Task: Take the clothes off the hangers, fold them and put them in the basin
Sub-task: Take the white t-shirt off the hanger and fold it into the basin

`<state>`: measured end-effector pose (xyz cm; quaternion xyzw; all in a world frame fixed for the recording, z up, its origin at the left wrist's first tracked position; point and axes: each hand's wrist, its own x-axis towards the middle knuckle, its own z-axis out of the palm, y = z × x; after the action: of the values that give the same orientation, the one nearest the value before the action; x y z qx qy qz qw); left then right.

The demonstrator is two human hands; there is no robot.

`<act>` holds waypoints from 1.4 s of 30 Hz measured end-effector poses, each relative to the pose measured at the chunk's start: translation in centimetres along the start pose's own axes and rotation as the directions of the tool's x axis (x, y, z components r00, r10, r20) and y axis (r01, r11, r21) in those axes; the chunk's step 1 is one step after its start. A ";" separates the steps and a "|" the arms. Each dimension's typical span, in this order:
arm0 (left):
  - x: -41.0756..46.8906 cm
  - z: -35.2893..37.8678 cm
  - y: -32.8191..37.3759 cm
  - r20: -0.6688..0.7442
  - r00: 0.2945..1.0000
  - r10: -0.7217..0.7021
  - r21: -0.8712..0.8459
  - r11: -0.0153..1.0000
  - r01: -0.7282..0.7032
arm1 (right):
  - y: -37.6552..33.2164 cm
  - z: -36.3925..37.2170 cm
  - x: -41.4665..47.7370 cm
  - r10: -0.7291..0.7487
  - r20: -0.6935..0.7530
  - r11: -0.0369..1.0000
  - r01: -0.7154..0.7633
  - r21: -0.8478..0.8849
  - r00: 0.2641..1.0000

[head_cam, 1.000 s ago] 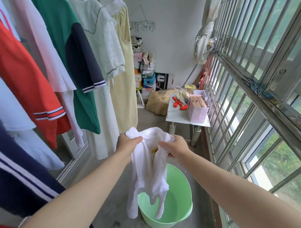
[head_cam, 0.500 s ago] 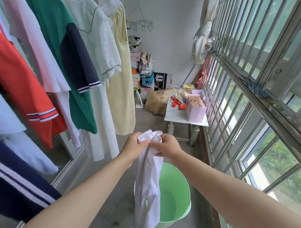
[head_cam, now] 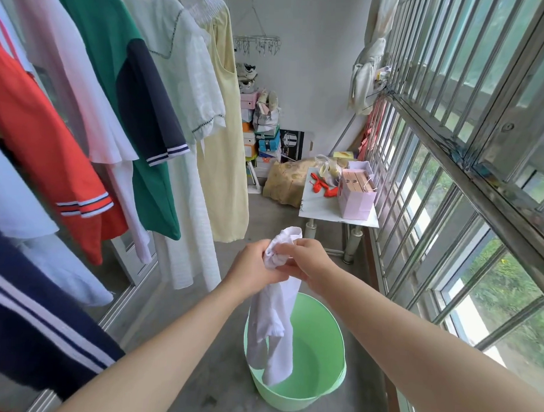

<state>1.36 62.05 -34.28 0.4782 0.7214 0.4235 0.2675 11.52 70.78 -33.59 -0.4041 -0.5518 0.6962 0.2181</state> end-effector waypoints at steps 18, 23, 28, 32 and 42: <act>1.7 -1.8 0.1 -0.020 0.999 -0.029 -0.045 0.999 0.028 | -1.3 0.0 -0.2 -0.045 0.022 0.993 0.047 -0.109 0.999; 1.9 -5.2 0.5 0.045 0.999 0.026 -0.149 0.989 -0.019 | -0.2 -2.7 1.4 -0.151 -0.080 0.951 0.122 -0.285 0.985; 1.4 -7.4 0.8 0.169 0.983 0.073 -0.136 0.989 -0.050 | -0.2 -3.6 1.6 -0.018 0.270 0.967 0.085 -0.240 0.963; 1.1 -9.1 0.1 0.177 0.978 0.108 -0.073 0.993 -0.096 | -0.4 -3.4 1.7 -0.169 0.321 0.966 0.222 -0.135 0.932; 0.6 -9.9 0.1 0.085 0.996 0.029 -0.323 0.946 0.000 | -0.6 -2.9 0.2 -0.178 0.442 0.982 0.188 0.022 0.879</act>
<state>-6.67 59.15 -29.27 0.4517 0.6261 0.5162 0.3708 13.64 72.84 -33.32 -0.1838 -0.6298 0.7402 0.1474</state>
